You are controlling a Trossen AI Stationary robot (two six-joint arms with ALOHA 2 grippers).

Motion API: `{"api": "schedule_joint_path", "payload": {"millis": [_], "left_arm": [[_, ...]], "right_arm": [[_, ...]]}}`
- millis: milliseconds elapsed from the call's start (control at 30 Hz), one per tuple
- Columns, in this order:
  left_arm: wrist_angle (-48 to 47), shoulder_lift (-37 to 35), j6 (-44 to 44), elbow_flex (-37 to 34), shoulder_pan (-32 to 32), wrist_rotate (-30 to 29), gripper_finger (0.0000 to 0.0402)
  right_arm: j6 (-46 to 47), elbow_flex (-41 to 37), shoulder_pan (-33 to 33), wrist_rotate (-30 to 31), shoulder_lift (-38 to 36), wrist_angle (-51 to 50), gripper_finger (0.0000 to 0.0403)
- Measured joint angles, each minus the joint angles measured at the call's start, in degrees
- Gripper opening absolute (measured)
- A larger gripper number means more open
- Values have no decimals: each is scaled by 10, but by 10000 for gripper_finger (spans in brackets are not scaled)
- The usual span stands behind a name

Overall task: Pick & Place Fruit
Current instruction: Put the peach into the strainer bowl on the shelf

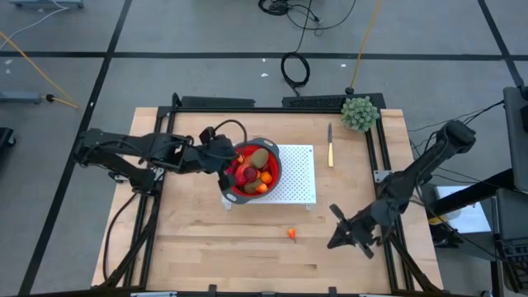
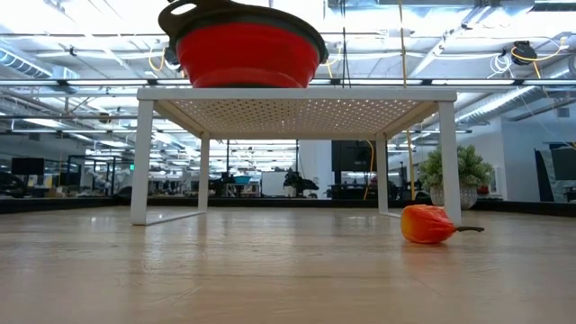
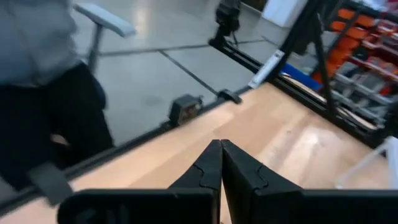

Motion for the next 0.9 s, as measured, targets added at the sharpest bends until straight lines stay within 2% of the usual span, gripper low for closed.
{"api": "schedule_joint_path", "payload": {"millis": [67, 167, 300, 500, 900], "left_arm": [[1, -8, 3, -5, -4, 4, 8], [46, -27, 14, -34, -9, 5, 3], [125, -85, 32, -117, -15, 31, 7], [229, -187, 43, -237, -26, 50, 8], [331, -342, 67, -409, -68, 60, 5]], "right_arm": [[-13, 0, 11, 33, 19, 10, 0], [-35, 0, 21, 44, 42, 20, 0], [-38, 18, 29, 65, 74, 13, 0], [-73, 83, 28, 71, 124, -59, 0], [-140, 218, -24, 73, 253, -220, 0]]}}
